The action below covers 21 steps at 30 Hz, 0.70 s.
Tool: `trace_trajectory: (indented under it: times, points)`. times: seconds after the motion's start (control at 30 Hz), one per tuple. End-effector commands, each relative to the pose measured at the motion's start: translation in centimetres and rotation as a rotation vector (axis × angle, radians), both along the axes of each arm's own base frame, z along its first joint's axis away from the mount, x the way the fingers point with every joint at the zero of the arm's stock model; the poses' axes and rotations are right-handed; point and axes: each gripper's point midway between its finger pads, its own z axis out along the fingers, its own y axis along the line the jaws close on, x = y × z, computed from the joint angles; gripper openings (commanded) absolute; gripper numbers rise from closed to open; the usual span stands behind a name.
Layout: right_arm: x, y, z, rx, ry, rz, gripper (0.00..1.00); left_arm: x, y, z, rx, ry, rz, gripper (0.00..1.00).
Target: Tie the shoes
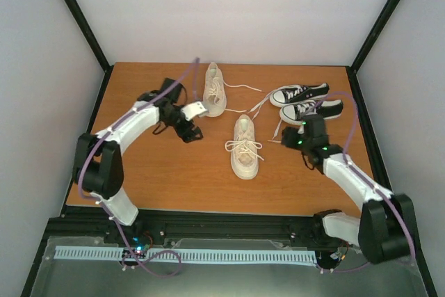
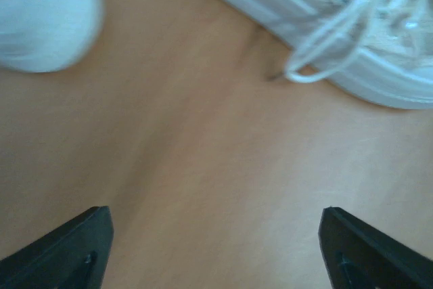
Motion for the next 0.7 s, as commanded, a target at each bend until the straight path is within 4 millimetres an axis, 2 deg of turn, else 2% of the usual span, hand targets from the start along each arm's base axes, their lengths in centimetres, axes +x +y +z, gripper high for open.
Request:
trace_trajectory:
  times: [0.0, 0.03, 0.07, 0.17, 0.27, 0.33, 0.4, 0.5, 0.67]
  points:
    - [1.3, -6.0, 4.1, -0.012, -0.145, -0.176, 0.78, 5.5, 4.9, 4.3, -0.086, -0.179, 0.272, 0.95]
    - [1.4, -7.2, 4.7, -0.009, -0.169, -0.207, 0.86, 6.2, 6.2, 4.8, -0.098, -0.202, 0.331, 0.99]
    - [1.4, -8.2, 5.2, -0.011, -0.188, -0.235, 0.98, 6.9, 7.6, 5.2, -0.109, -0.229, 0.388, 0.99]
    - [1.4, -10.5, 6.0, -0.042, -0.224, -0.306, 1.00, 8.8, 12.4, 6.0, -0.087, -0.321, 0.577, 1.00]
    - [1.5, -11.2, 6.8, -0.081, -0.275, -0.313, 1.00, 10.2, 17.9, 6.6, -0.096, -0.398, 0.800, 1.00]
    - [1.3, -11.6, 7.2, -0.096, -0.316, -0.331, 1.00, 10.5, 20.9, 6.6, -0.130, -0.460, 0.900, 1.00]
    - [0.9, -12.3, 7.4, -0.108, -0.352, -0.367, 1.00, 10.2, 22.0, 5.4, -0.131, -0.526, 0.932, 1.00]
    - [0.4, -12.7, 7.8, -0.113, -0.402, -0.395, 1.00, 9.3, 22.3, 2.7, -0.143, -0.523, 0.977, 1.00]
    - [0.0, -12.7, 7.7, -0.107, -0.430, -0.393, 1.00, 9.2, 22.6, 3.1, -0.181, -0.559, 1.024, 1.00]
